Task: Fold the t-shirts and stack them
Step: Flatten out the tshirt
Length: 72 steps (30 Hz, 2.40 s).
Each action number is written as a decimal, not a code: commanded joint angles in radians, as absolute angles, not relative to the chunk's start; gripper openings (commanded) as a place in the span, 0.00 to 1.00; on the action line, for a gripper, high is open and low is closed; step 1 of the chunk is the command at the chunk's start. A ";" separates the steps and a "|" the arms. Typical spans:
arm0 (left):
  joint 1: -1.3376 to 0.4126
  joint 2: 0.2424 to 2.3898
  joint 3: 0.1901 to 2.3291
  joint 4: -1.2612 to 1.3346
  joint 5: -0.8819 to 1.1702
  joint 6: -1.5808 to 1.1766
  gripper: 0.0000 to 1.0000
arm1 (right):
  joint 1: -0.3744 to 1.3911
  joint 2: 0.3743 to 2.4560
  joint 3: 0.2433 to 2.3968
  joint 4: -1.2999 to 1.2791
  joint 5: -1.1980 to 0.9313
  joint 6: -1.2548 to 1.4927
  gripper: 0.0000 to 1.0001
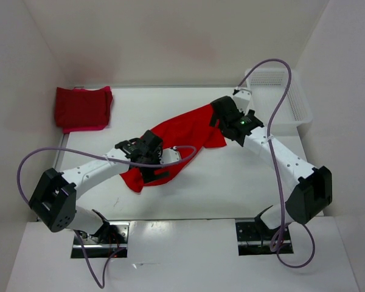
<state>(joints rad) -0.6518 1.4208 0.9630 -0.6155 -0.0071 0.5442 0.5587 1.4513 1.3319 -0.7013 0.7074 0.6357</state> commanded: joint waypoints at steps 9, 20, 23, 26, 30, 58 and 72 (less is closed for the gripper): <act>-0.710 1.468 0.867 -0.404 -0.037 0.522 1.00 | 0.371 1.680 1.163 -0.436 0.328 0.718 0.98; -0.744 1.571 0.790 -0.276 -0.162 0.531 0.99 | 0.341 1.934 1.232 -0.382 0.276 0.695 0.91; -0.744 1.582 0.790 -0.252 -0.163 0.511 0.76 | 0.341 1.959 1.241 -0.377 0.264 0.686 0.84; -0.744 1.614 0.804 -0.241 -0.184 0.502 0.38 | 0.341 1.971 1.266 -0.407 0.264 0.686 0.65; -0.744 1.649 0.824 -0.242 -0.205 0.479 0.00 | 0.341 1.961 1.250 -0.419 0.264 0.695 0.24; -0.181 1.887 1.816 -0.635 -0.013 0.396 0.75 | 0.321 1.261 1.308 -0.795 0.166 0.597 0.00; -0.261 1.687 1.344 -0.667 0.132 0.518 0.79 | 0.321 1.334 1.403 -0.854 0.241 0.540 0.00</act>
<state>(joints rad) -0.2714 1.6234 1.4204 -0.6270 0.0593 0.5167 0.3264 1.3060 1.3365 -0.8406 0.2066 0.5728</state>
